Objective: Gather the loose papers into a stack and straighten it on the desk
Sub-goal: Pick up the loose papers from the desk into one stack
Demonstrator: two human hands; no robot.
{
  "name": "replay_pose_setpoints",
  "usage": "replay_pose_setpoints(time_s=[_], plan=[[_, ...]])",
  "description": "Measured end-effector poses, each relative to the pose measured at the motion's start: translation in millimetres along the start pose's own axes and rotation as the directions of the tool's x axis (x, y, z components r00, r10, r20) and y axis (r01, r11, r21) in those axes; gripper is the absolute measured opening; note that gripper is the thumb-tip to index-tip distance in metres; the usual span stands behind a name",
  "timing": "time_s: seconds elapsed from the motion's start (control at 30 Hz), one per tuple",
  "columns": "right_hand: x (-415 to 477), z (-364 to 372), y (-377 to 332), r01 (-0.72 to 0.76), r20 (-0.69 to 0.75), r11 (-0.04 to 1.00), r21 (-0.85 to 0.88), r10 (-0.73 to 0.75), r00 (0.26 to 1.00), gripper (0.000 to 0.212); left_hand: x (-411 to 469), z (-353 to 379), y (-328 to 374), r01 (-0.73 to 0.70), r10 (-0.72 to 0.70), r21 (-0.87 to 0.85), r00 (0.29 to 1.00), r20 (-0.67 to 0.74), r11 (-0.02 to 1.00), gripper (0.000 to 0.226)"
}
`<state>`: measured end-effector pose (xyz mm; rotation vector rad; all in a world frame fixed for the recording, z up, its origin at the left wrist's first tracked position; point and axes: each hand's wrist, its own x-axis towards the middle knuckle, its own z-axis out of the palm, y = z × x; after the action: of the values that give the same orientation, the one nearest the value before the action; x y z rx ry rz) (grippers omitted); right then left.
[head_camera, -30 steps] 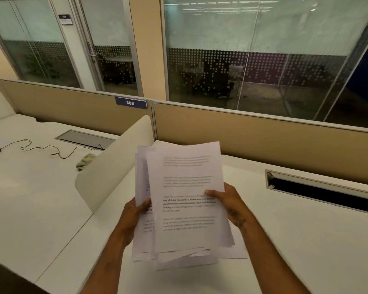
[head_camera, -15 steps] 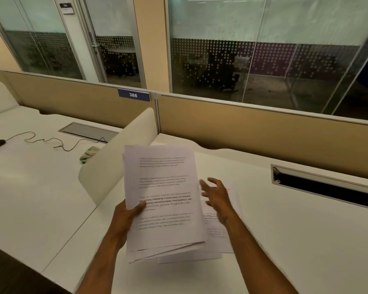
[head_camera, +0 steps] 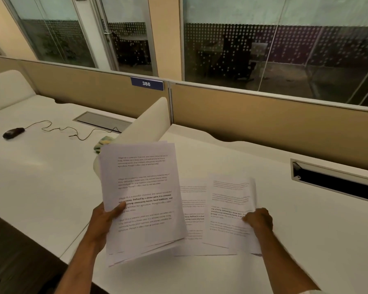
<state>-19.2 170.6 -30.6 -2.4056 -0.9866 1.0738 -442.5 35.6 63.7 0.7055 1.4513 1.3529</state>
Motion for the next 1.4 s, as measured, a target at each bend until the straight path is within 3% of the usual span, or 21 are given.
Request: replay_pose_setpoints(time_s=[0.13,0.23,0.3,0.4,0.5,0.57,0.73,0.8,0.9,1.03,1.23,1.4], plan=[[-2.4,-4.4,-12.9,0.085,0.165,0.908,0.411,-0.165,0.972,0.046,2.2,-5.0,1.9,-0.005,0.005,0.000,1.000,-0.005,1.000,0.055],[-15.3,5.0,-25.3,0.114,0.247,0.857,0.503,-0.269,0.931,0.042,5.6,-9.7,1.4,0.000,0.000,-0.004,1.000,-0.015,1.000,0.035],[-23.2,20.1,-27.7,0.188,0.204,0.904,0.385,-0.282,0.938,0.042,8.1,-12.0,0.7,0.001,-0.001,-0.005,1.000,-0.020,1.000,0.037],[-40.7,47.3,-28.4,0.257,0.110,0.966,0.030,-0.258,0.960,0.050,9.9,-13.9,0.6,0.003,-0.003,0.001,1.000,-0.030,1.000,0.032],[-59.8,67.6,-26.0,0.250,0.021,0.910,-0.330,-0.257,0.966,0.058,11.9,-15.7,-0.9,0.000,0.000,0.006,0.999,-0.042,1.000,0.034],[-67.8,74.4,-29.4,0.242,0.011,0.896,-0.373,-0.257,0.966,0.061,12.4,-17.5,-2.3,0.003,-0.002,0.013,0.999,-0.046,1.000,0.035],[-59.6,79.6,-38.0,0.096,0.122,0.981,-0.168,-0.076,0.990,0.079,11.3,-20.2,-5.8,0.008,-0.008,0.002,0.999,-0.043,1.000,0.032],[-52.1,75.9,-36.4,0.077,0.190,0.995,-0.064,-0.063,0.980,0.070,10.7,-19.3,-5.4,0.008,-0.009,-0.008,0.999,-0.031,1.000,0.036],[-45.6,57.4,-36.9,0.180,0.256,0.955,0.234,-0.239,0.937,0.047,10.7,-15.7,-3.2,0.006,-0.006,-0.017,1.000,-0.013,1.000,0.047],[-64.0,-15.3,-58.8,0.416,0.133,0.782,0.463,-0.526,0.840,0.031,13.4,-4.3,4.0,-0.007,0.008,-0.022,1.000,0.025,1.000,0.051],[-96.9,-133.2,-77.3,0.387,0.156,0.641,0.662,-0.623,0.766,0.037,15.4,23.7,16.0,-0.049,0.052,-0.038,0.994,0.094,0.998,0.069],[-115.5,-155.2,-67.9,0.337,0.234,0.626,0.704,-0.652,0.721,0.037,10.4,58.5,17.1,-0.057,0.060,-0.027,0.985,0.161,0.998,0.039]])
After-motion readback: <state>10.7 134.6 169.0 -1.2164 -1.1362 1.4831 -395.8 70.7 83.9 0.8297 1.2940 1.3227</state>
